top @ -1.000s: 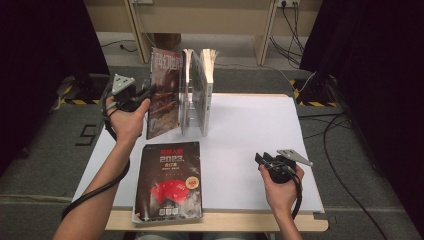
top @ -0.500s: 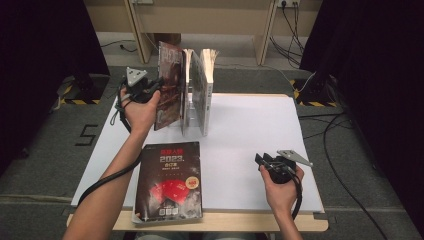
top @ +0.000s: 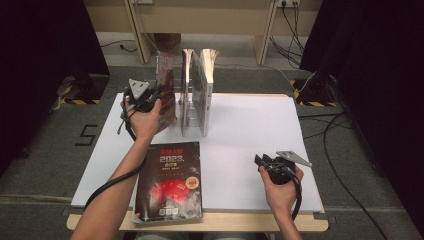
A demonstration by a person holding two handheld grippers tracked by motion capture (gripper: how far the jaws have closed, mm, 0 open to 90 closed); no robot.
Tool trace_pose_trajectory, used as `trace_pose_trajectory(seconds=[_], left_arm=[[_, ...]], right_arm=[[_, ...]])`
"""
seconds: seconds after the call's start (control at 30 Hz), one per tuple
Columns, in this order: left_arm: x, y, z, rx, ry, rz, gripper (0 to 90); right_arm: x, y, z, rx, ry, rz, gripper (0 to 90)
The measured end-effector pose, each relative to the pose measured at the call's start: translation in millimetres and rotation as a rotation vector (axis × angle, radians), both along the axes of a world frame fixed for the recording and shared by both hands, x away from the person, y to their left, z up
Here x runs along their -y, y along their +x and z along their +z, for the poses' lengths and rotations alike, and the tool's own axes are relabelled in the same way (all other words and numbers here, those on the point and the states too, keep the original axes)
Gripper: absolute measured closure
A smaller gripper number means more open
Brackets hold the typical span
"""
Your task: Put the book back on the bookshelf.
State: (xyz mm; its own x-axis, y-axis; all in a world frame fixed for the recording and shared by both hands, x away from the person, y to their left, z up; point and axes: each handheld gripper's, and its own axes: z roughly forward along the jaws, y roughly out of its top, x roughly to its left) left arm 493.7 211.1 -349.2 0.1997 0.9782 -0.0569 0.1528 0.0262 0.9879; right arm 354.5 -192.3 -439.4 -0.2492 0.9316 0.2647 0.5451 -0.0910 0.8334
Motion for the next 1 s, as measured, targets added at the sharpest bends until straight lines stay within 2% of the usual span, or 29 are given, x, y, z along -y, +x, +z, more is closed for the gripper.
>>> trace_pose_trajectory(seconds=[0.1, 0.2, 0.3, 0.57, 0.8, 1.0], left_arm=[[-5.2, -6.4, -4.4, 0.007, 0.007, -0.007, 84.2], [-11.9, -15.9, -8.9, 0.007, -0.011, -0.015, 84.0], [-17.3, -27.4, -13.5, -0.001, -0.008, -0.030, 83.9], [-25.2, -56.7, -24.9, -0.047, 0.041, -0.078, 83.8], [-33.4, -77.1, -40.5, -0.100, -0.002, -0.095, 81.9], [-40.9, -76.6, -49.9, -0.111, -0.049, -0.106, 77.7]], right_arm=[[-1.8, 0.4, -0.5, -0.006, 0.004, 0.003, 65.4], [-3.2, -0.6, 0.6, -0.004, 0.000, 0.007, 65.3], [-3.7, -0.5, -0.1, -0.006, -0.001, 0.007, 65.3], [-6.9, -0.9, -0.5, -0.014, 0.001, 0.011, 65.1], [-7.3, -1.2, -0.2, -0.015, -0.003, 0.013, 64.8], [-9.1, -0.7, -1.3, -0.021, -0.001, 0.020, 64.4]])
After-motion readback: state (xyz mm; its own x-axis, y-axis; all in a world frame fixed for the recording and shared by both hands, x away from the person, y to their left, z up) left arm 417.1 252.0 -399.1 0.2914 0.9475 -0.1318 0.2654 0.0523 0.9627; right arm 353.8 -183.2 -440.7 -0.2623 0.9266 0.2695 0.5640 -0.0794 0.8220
